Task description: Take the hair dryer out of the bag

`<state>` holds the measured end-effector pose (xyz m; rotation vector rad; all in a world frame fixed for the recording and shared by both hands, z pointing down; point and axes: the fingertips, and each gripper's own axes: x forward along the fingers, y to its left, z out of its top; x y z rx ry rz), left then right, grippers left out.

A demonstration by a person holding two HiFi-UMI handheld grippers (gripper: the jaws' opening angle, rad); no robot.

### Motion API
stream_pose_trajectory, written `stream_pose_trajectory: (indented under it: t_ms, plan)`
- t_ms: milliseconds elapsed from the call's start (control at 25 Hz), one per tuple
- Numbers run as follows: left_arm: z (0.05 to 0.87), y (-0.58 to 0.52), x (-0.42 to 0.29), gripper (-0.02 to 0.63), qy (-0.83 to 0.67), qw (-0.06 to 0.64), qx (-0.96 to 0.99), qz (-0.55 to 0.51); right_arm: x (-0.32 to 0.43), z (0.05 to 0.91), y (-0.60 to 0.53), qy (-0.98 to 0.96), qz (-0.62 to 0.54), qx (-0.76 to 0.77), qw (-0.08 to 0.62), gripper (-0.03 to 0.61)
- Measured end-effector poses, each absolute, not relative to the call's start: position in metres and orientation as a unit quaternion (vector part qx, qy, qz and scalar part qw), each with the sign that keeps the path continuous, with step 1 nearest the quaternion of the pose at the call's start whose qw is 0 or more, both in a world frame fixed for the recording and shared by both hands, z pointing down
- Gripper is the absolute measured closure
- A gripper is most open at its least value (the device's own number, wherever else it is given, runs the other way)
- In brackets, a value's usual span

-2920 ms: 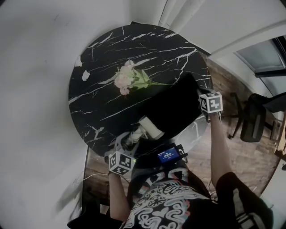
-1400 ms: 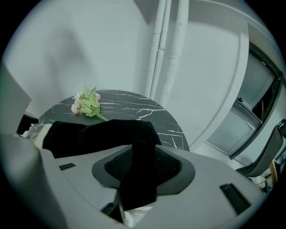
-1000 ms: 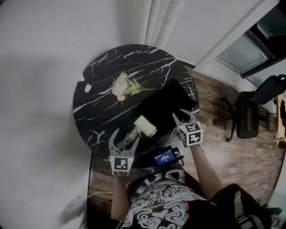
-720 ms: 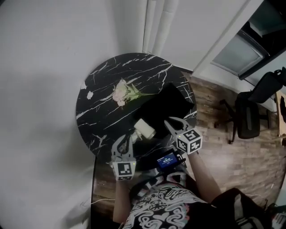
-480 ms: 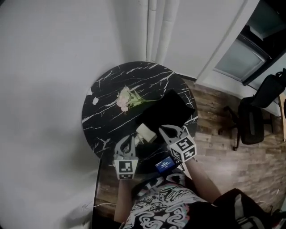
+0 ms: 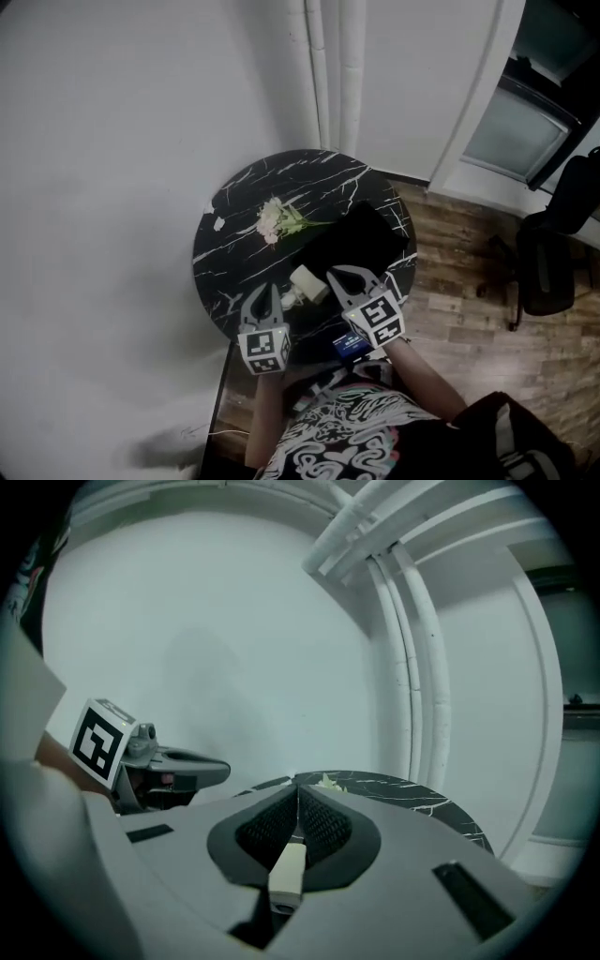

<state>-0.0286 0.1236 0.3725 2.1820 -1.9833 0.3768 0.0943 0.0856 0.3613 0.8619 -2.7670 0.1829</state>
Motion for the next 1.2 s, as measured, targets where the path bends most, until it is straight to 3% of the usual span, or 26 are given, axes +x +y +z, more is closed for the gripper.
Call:
stream_pose_trajectory:
  t_ms: [200, 440, 800, 1200]
  plan:
    - [0.363, 0.147, -0.005, 0.598, -0.665, 0.113, 0.736, 0.048, 0.099, 0.343, 0.095, -0.957, 0.065, 0.271, 0.076, 0.558]
    - [0.382, 0.161, -0.004, 0.598, -0.699, 0.107, 0.698, 0.114, 0.107, 0.355, 0.114, -0.964, 0.09, 0.235, 0.083, 0.558]
    - [0.36, 0.16, -0.007, 0.598, -0.715, 0.062, 0.688, 0.103, 0.119, 0.347, 0.109, -0.955, 0.075, 0.269, 0.098, 0.56]
    - [0.365, 0.171, -0.005, 0.598, -0.703, 0.072, 0.7, 0.102, 0.115, 0.346, 0.12, -0.955, 0.077, 0.27, 0.089, 0.56]
